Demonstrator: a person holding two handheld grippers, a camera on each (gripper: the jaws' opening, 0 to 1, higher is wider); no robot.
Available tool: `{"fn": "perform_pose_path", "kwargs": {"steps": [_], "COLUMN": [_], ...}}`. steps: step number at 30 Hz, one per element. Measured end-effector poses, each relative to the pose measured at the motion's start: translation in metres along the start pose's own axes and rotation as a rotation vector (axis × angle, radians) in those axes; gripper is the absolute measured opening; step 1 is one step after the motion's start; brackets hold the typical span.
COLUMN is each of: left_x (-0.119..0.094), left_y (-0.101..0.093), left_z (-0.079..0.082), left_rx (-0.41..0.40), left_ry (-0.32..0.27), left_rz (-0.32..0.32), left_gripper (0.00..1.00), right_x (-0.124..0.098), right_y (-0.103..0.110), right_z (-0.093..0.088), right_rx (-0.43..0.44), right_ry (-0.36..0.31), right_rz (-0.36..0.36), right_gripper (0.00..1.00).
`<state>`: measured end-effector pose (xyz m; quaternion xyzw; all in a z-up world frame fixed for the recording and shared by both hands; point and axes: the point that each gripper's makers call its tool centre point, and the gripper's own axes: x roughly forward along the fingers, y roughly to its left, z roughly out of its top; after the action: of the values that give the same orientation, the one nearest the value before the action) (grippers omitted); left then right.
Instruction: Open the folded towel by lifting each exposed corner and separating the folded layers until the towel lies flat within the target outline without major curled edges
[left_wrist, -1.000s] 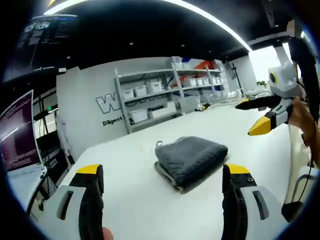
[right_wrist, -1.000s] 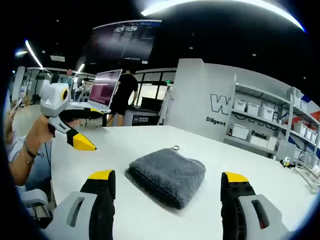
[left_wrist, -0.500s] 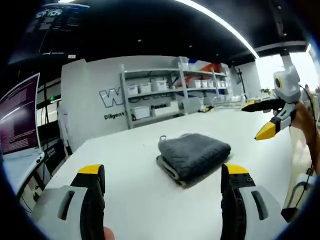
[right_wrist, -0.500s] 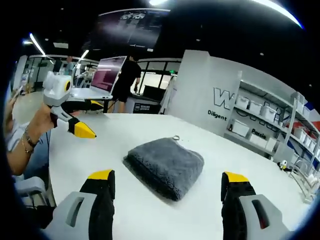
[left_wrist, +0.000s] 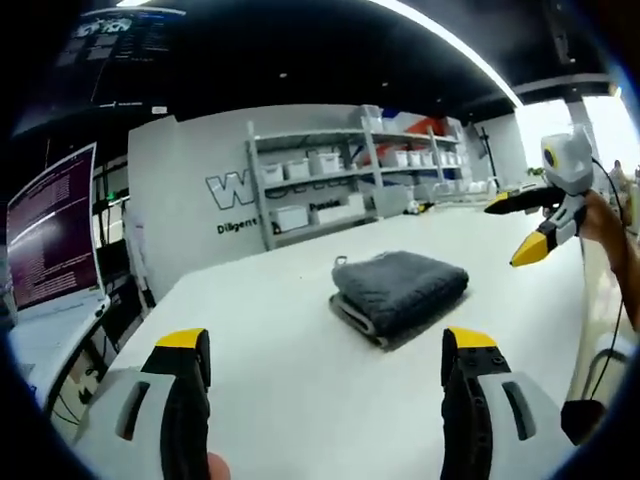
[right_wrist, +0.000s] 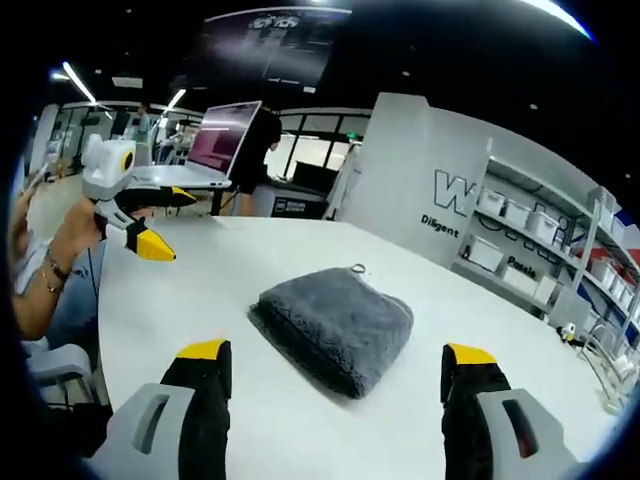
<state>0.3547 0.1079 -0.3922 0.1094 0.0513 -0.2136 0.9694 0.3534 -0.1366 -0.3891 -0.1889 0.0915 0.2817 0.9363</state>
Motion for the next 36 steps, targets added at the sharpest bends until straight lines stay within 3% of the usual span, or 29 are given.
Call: {"fn": "perform_pose_path", "kwargs": {"steps": [8,17,22,27,32,36], "left_x": [-0.011,-0.022,-0.025,-0.028,-0.031,-0.033], "left_y": [0.008,0.012,0.014,0.015,0.011,0.015], "left_z": [-0.006,-0.001,0.0,-0.002,-0.002,0.005], "left_rx": [0.002,0.001,-0.003,-0.001,-0.012,0.008], "left_ry": [0.011,-0.009,-0.017,-0.022,-0.043,-0.101], "left_rz": [0.019,0.03,0.037,0.035,0.016,0.049], "left_gripper": [0.93,0.93,0.93,0.91,0.91,0.96], "right_x": [-0.001,0.012,0.029,0.053,0.077,0.093], "right_y": [-0.002,0.016,0.024,0.039,0.045,0.053], "right_z": [0.014,0.028,0.034,0.026,0.016,0.007], "right_rx": [-0.007,-0.083,-0.137,-0.213,-0.275,-0.334], "right_ry": [-0.029,-0.013,-0.012,0.036,0.07,0.113], "right_rz": [-0.025,0.024,0.028,0.071,0.068,0.093], "right_gripper": [0.88,0.88,0.75,0.69,0.66,0.63]}}
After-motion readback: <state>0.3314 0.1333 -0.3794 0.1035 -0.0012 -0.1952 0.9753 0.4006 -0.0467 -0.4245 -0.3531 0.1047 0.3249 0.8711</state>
